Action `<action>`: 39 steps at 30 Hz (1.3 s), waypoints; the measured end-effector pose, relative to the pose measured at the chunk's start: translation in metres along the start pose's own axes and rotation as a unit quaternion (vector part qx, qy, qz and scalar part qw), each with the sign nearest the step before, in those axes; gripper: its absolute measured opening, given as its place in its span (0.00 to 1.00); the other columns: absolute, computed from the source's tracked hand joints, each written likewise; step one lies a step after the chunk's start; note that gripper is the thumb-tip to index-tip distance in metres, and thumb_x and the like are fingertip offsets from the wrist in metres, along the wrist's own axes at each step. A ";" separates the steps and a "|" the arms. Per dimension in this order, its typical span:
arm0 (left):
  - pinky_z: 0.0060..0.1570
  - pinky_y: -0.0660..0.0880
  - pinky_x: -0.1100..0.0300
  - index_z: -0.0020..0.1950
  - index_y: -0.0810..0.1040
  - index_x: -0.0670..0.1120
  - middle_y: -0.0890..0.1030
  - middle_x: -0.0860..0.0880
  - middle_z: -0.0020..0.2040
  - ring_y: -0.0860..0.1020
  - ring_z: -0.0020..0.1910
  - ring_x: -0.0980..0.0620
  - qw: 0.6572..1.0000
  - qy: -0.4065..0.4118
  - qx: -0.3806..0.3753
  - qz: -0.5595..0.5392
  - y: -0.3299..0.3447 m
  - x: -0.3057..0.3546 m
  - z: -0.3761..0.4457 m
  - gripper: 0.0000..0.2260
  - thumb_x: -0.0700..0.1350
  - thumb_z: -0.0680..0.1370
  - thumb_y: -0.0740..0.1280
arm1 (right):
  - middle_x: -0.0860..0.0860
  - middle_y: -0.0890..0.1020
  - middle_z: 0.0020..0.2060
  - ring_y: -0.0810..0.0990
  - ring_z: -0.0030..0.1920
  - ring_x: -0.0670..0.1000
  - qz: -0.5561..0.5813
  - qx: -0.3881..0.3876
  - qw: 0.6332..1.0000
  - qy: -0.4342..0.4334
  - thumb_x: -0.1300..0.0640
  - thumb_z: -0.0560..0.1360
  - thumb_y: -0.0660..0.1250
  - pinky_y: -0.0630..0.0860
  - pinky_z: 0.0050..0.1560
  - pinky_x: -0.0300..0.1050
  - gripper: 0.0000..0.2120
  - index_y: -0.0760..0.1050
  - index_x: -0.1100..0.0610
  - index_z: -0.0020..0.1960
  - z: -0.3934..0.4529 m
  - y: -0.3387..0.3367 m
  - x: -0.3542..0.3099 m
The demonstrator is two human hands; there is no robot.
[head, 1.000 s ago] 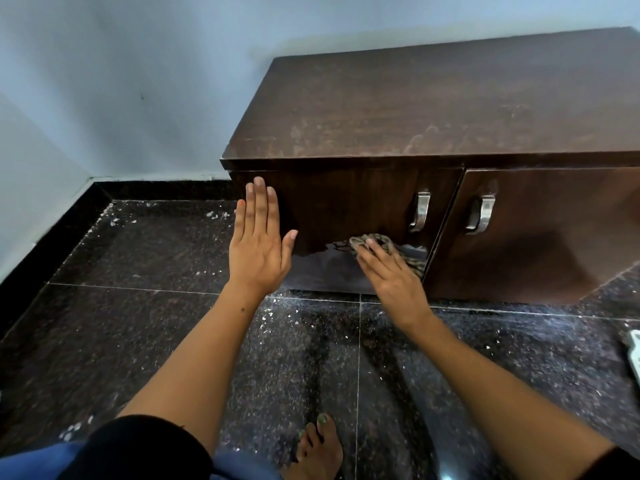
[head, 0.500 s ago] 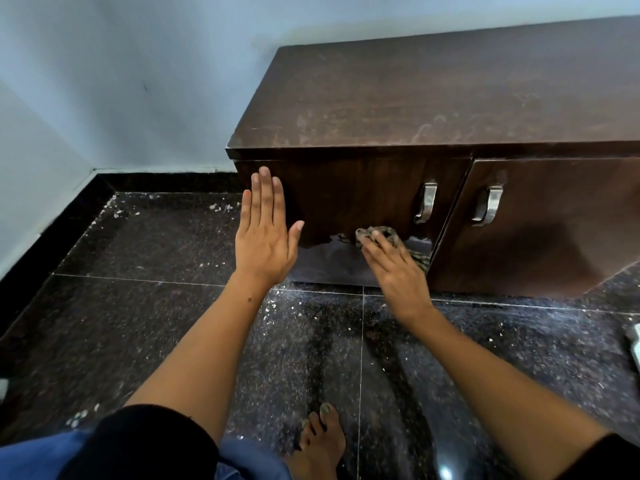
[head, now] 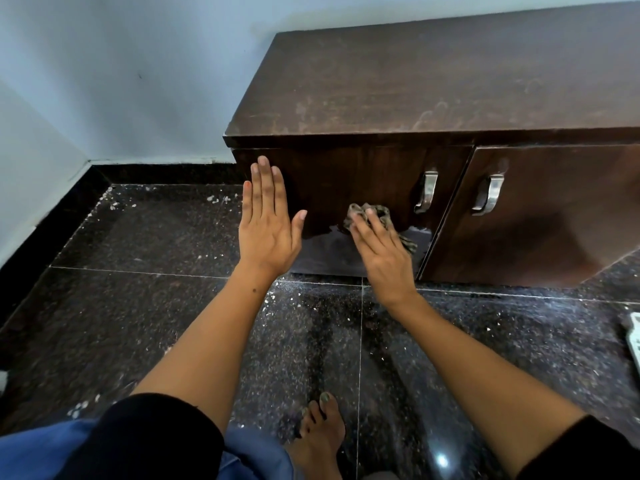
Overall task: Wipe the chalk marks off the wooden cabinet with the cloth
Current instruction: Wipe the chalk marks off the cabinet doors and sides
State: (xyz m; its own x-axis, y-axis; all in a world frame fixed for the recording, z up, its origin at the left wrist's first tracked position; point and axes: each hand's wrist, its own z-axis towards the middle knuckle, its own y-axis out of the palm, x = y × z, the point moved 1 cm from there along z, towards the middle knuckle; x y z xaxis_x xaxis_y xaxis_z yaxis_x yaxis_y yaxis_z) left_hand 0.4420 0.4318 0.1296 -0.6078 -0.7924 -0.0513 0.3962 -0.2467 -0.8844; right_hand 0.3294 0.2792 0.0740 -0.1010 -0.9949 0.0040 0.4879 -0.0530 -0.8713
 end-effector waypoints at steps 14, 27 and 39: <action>0.75 0.44 0.47 0.74 0.45 0.32 0.49 0.31 0.75 0.47 0.76 0.37 0.998 -0.037 0.027 -0.036 0.008 0.013 0.001 0.32 0.54 0.81 0.49 | 0.56 0.71 0.69 0.68 0.70 0.57 -0.015 0.002 1.000 -0.020 0.72 0.67 0.70 0.63 0.69 0.57 0.28 0.72 0.65 0.66 0.006 0.008 -0.010; 0.74 0.46 0.45 0.73 0.49 0.29 0.51 0.29 0.74 0.50 0.75 0.34 0.995 -0.057 0.050 -0.068 0.011 0.023 0.003 0.32 0.53 0.81 0.54 | 0.56 0.72 0.68 0.69 0.69 0.58 -0.007 0.017 0.999 -0.034 0.72 0.66 0.71 0.60 0.69 0.57 0.28 0.72 0.65 0.66 0.007 0.009 -0.004; 0.74 0.43 0.44 0.72 0.47 0.27 0.48 0.26 0.72 0.47 0.74 0.31 0.990 -0.078 0.048 -0.104 0.010 0.043 0.007 0.34 0.53 0.81 0.52 | 0.58 0.70 0.69 0.62 0.71 0.59 0.043 0.046 0.998 0.033 0.78 0.64 0.68 0.62 0.68 0.58 0.32 0.70 0.65 0.67 -0.006 0.003 0.016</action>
State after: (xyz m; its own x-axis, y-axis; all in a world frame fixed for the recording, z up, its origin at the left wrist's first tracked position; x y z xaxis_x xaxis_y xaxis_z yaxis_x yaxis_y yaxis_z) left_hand 0.4247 0.3919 0.1218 -0.5724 -0.7938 0.2054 0.3425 -0.4591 -0.8197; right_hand 0.3238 0.2638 0.0688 -0.1111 -0.9884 -0.1032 0.5738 0.0210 -0.8187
